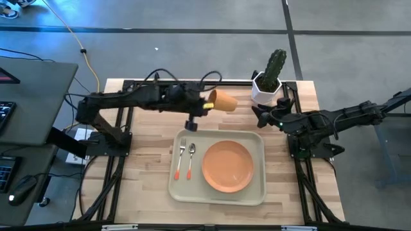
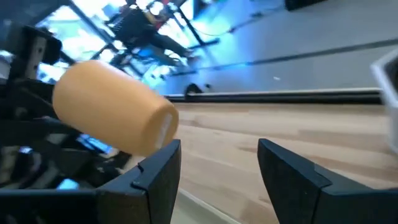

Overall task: Pick and place plate/cup/fork/spoon on tray
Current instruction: Put the orange cup on the light brown serving tray to the top right of orange plate

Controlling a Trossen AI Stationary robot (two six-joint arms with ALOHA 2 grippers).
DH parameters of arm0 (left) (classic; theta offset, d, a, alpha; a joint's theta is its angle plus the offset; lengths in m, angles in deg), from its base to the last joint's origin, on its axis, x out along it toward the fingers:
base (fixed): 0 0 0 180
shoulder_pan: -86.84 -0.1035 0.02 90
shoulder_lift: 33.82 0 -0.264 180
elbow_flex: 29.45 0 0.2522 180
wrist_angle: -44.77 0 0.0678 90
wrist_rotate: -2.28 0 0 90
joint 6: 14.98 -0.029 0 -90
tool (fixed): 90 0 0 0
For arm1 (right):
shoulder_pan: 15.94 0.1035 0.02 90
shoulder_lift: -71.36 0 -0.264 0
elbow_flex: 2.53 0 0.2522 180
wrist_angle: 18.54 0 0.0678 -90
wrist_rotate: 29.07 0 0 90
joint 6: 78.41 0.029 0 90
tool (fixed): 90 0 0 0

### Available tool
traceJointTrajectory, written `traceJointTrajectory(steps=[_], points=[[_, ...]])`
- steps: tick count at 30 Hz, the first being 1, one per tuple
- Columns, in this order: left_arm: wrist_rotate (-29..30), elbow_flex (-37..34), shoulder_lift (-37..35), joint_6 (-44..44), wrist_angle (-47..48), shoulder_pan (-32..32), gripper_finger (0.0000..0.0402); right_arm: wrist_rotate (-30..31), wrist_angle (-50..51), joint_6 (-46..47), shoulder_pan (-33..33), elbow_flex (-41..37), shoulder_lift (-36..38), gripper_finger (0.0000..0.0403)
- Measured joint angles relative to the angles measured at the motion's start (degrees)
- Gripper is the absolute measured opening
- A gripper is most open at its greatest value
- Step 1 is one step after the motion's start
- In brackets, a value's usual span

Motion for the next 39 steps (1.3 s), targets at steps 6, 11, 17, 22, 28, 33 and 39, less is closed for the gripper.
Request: traceJointTrajectory(steps=[6, 11, 17, 22, 28, 33, 39], points=[[6.06, -0.72, -3.81, -12.12, 2.39, 3.12, 0.0000, -9.46, -15.48, -10.83, -2.92, 0.02, -3.56, 0.0204], [6.38, -0.70, -6.10, -17.43, 3.25, 4.50, 0.0000, -17.62, -23.65, -18.88, -4.31, 0.93, -8.11, 0.0204], [10.09, -0.70, -6.86, -26.42, 6.73, 5.91, 0.0000, -18.21, -18.61, -28.68, -3.62, 10.48, -13.80, 0.0204], [13.03, -0.72, -5.72, -36.66, 9.96, 7.30, 0.0000, -18.05, -7.67, -44.97, -3.63, 23.67, -18.76, 0.0204], [14.35, -0.72, -5.17, -51.87, 9.97, 9.99, 0.0000, -26.18, 4.27, -69.11, -4.24, 40.91, -25.92, 0.0204], [14.15, -0.68, -3.31, -57.13, 7.85, 10.57, 0.0000, -38.72, 23.62, -71.19, -7.43, 58.42, -35.33, 0.0204], [13.80, -0.62, -0.92, -60.56, 6.13, 10.94, 0.0000, -48.76, 43.97, -74.56, -9.93, 77.83, -47.03, 0.0204]])
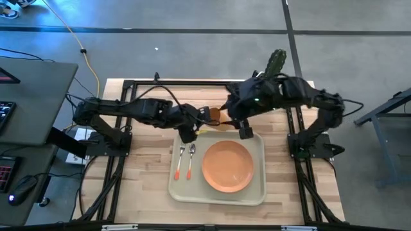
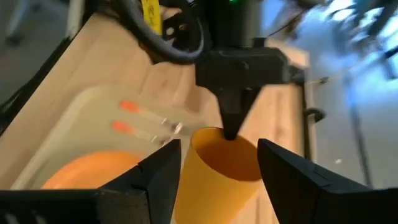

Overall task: Pick and place plate/cup/fork/spoon on tray
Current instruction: Put the orange cup on the light brown serving tray to the top right of orange plate

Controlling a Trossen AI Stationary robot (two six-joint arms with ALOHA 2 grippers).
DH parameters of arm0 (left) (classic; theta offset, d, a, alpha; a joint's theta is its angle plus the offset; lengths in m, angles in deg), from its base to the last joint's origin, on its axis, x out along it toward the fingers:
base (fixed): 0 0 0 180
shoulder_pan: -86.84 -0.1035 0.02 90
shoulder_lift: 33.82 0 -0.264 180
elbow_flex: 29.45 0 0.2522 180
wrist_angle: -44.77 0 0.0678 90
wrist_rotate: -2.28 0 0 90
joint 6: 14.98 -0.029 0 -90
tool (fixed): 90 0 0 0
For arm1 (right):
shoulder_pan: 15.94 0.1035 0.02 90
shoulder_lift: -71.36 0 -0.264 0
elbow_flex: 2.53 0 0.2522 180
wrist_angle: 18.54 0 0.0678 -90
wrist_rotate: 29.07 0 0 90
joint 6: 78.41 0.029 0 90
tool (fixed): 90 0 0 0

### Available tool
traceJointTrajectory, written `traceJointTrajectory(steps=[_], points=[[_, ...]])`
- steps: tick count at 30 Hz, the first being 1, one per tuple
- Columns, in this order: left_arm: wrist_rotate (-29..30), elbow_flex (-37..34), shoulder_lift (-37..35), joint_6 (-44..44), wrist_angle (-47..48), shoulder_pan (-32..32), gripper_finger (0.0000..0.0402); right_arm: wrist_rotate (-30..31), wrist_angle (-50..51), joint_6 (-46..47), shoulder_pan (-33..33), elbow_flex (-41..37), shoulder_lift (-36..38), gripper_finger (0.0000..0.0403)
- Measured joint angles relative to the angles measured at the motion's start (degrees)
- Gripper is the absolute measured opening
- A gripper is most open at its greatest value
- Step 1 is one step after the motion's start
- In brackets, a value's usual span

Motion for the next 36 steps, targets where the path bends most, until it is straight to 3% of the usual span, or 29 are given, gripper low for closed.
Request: traceJointTrajectory(steps=[6, 10, 20, 24, 32, 36], points=[[-0.44, 0.04, 0.65, -0.80, -3.11, 1.01, 0.0000, -5.95, 11.73, -3.07, -1.59, 11.50, -8.89, 0.0204], [-0.27, -0.07, 0.76, -2.19, -3.99, 1.91, 0.0000, -9.13, 12.57, -4.70, -1.89, 7.31, -9.34, 0.0204], [-0.99, -0.11, 0.79, 0.41, -3.74, 2.47, 0.0000, -10.59, 13.29, -7.70, -1.89, 1.15, -9.37, 0.0199], [-2.84, -0.11, 0.79, 3.44, -4.64, 2.11, 0.0000, -10.61, 13.80, -7.68, -1.89, -0.08, -9.37, 0.0161], [-4.41, -0.02, 0.76, 10.36, -7.11, 0.83, 0.0001, -11.58, 14.76, -7.01, -1.82, -0.72, -9.41, 0.0023], [-4.03, 0.00, 0.72, 21.88, -8.47, -1.06, 0.0002, -9.64, 15.44, -0.98, -2.07, -0.76, -9.45, 0.0013]])
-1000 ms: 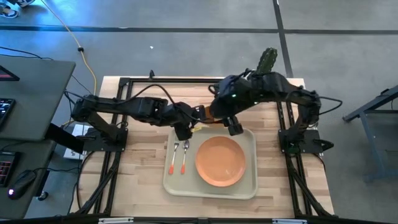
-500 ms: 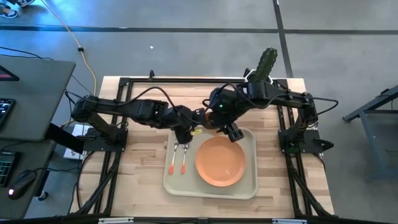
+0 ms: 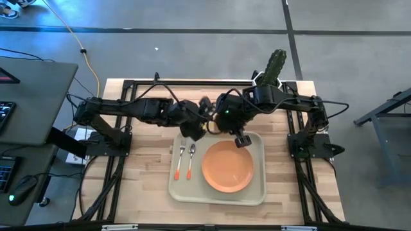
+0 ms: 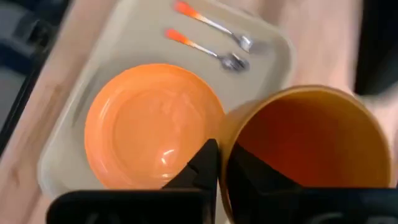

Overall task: Pick and place plate/cup/fork/spoon on tray
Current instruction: Put the orange cup on the light brown serving tray to the top right of orange plate

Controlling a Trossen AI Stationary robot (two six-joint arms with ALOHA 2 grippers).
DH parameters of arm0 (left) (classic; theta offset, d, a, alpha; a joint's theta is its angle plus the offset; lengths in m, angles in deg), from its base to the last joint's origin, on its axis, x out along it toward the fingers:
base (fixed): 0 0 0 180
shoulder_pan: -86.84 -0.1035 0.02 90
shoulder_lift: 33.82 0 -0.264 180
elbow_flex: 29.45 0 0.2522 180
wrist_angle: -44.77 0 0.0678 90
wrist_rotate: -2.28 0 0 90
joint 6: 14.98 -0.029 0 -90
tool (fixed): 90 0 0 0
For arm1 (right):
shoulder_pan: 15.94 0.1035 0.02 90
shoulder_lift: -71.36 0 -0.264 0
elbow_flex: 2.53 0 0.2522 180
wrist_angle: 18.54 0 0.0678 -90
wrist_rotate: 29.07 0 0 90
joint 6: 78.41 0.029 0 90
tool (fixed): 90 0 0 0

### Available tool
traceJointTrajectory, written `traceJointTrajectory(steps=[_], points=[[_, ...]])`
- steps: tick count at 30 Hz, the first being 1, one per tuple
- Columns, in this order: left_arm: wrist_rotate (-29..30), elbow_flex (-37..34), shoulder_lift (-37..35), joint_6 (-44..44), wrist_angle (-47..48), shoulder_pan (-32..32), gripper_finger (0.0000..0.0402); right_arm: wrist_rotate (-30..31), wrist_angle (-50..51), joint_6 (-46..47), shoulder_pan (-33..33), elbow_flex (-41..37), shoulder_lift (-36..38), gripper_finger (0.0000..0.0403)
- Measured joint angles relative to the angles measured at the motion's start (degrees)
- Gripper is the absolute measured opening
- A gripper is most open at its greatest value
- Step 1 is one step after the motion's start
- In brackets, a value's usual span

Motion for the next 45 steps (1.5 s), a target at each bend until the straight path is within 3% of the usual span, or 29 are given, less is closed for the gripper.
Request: traceJointTrajectory(steps=[5, 8, 11, 15, 20, 28, 34, 39, 45], points=[[1.66, -0.04, -0.56, 41.10, -4.28, -5.10, 0.0001, 10.81, 0.00, 14.07, -1.41, 0.00, 0.07, 0.0004], [1.63, -0.03, -1.19, 52.61, 0.14, -8.45, 0.0001, 17.12, 0.51, 18.87, -1.38, 0.00, 0.07, 0.0004], [1.46, -0.04, -1.92, 59.39, 4.23, -10.65, 0.0000, 18.19, 1.02, 21.50, -1.31, -0.41, 0.07, 0.0003], [0.73, -2.87, -5.50, 65.41, 4.59, -12.44, 0.0000, 17.38, -8.87, 25.81, -1.70, -8.99, 2.58, 0.0002], [0.34, -13.36, -13.04, 73.14, -2.69, -13.45, 0.0000, 12.35, -28.96, 33.99, -1.01, -26.25, 5.97, 0.0001], [0.43, -35.56, -27.79, 84.93, -15.18, -13.05, 0.0000, 17.65, -30.94, 48.95, 1.77, -50.32, 18.23, 0.0001], [0.57, -46.51, -33.00, 92.76, -24.34, -11.78, 0.0000, 18.39, -31.43, 62.30, 5.25, -66.98, 30.67, 0.0000], [0.97, -50.96, -32.95, 94.67, -31.57, -10.68, 0.0000, 18.40, -35.42, 69.69, 8.15, -74.96, 33.88, 0.0000], [2.56, -51.30, -31.13, 94.58, -34.83, -11.41, 0.0001, 18.56, -41.73, 70.80, 8.09, -76.74, 32.91, 0.0000]])
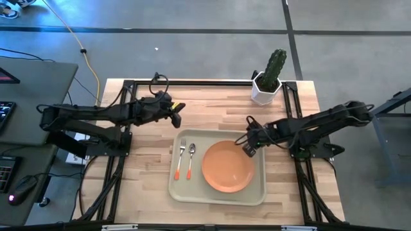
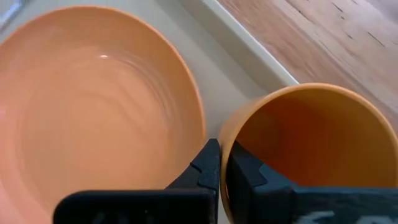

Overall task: Pick and place plate/cup/fork/spoon on tray
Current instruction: Put the orange cup on the light brown serving tray to the top right of orange plate

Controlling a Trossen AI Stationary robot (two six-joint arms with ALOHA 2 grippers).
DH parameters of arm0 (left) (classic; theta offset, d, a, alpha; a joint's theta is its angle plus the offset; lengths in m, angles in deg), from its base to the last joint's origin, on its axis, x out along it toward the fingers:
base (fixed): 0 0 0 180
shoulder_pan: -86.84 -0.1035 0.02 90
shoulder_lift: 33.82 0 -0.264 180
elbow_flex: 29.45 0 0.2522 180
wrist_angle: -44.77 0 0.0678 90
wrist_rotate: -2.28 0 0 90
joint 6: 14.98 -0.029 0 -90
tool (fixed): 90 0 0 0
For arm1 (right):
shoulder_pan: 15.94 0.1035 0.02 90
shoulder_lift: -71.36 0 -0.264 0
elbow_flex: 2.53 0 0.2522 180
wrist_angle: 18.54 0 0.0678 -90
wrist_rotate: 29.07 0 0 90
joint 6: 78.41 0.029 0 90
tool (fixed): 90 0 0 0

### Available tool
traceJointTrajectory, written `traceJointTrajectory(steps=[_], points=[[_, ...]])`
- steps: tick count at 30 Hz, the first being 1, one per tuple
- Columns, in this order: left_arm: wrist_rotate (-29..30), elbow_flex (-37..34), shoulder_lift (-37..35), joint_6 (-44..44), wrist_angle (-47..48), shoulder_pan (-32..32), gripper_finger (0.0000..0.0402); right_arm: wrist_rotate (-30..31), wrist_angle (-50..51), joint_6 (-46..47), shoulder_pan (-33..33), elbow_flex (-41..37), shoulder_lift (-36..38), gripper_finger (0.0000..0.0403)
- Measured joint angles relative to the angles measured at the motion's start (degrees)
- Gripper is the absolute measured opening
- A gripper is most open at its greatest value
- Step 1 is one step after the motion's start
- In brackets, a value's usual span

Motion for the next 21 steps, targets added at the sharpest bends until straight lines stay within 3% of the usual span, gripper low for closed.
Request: traceJointTrajectory(steps=[11, 21], points=[[0.23, 0.00, 0.40, 0.02, -1.36, -3.60, 0.0004, 0.70, -0.26, 4.34, 1.67, 0.39, -2.86, 0.0000], [-0.14, 0.00, 0.40, -0.50, 1.00, -4.23, 0.0036, 1.07, 7.35, 1.47, 1.60, 6.40, -3.12, 0.0000]])
